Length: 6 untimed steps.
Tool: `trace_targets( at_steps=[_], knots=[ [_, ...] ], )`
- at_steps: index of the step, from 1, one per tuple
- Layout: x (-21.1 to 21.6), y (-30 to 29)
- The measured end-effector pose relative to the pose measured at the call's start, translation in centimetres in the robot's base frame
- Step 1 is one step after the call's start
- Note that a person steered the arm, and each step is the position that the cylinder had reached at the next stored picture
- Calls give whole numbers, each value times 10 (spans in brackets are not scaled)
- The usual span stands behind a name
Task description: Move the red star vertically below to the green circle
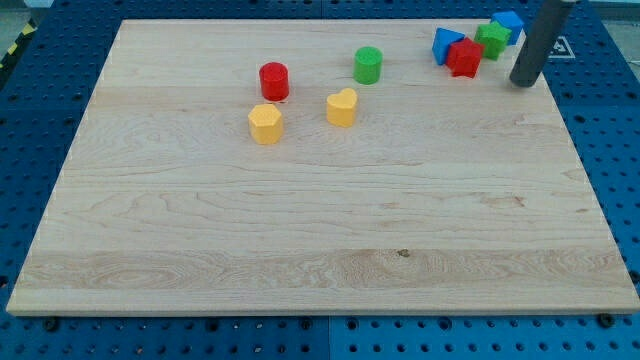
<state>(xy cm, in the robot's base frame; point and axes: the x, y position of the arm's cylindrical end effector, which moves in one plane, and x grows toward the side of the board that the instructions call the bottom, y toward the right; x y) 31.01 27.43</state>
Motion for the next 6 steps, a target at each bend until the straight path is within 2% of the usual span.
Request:
trace_targets(
  at_steps=[1,2,3,5,6],
  knots=[
    [-15,30],
    [-54,63],
    [-118,67],
    [-116,51],
    [-104,13]
  ],
)
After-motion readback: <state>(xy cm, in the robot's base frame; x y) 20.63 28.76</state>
